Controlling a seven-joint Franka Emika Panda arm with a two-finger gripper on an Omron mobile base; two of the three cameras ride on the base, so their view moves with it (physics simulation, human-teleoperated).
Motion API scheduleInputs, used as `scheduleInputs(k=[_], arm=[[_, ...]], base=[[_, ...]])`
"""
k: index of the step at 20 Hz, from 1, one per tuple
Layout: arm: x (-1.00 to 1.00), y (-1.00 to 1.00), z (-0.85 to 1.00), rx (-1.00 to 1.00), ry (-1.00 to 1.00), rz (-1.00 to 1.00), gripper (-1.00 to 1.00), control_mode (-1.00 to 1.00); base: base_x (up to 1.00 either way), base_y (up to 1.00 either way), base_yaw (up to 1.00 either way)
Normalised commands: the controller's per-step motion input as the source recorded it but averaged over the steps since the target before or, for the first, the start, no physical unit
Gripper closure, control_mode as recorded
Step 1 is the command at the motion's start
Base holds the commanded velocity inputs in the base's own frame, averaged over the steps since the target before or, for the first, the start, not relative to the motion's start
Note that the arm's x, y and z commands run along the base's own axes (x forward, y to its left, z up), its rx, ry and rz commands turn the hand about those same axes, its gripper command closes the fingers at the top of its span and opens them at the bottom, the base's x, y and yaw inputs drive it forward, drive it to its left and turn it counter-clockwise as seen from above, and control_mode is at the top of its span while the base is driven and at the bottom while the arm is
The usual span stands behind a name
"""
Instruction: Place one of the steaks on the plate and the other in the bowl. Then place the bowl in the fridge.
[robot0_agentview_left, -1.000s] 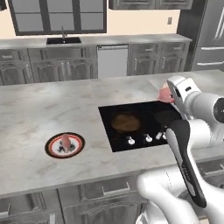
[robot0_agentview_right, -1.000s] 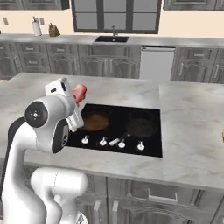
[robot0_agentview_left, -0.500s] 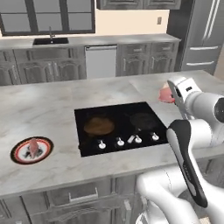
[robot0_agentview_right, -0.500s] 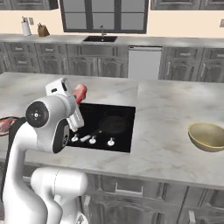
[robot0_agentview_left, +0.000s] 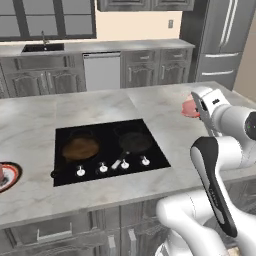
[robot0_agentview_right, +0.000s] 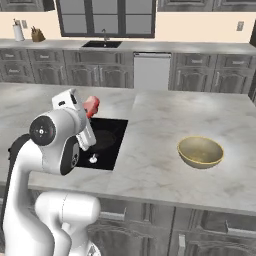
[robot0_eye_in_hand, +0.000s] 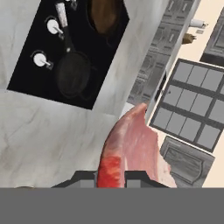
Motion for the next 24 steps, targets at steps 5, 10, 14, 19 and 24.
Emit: scheduleInputs(k=[5, 10, 14, 19, 24], arm=[[0.0, 0.0, 0.0, 0.0, 0.0, 0.0, 1.0, 1.0], [0.0, 0.0, 0.0, 0.0, 0.0, 0.0, 1.0, 1.0], [0.0, 0.0, 0.0, 0.0, 0.0, 0.0, 1.0, 1.0], [0.0, 0.0, 0.0, 0.0, 0.0, 0.0, 1.0, 1.0], [0.0, 0.0, 0.0, 0.0, 0.0, 0.0, 1.0, 1.0]], base=[[0.0, -0.62, -0.02], [0.0, -0.61, -0.01], [0.0, -0.59, -0.01], [0.0, -0.58, -0.01], [0.0, -0.56, -0.01]])
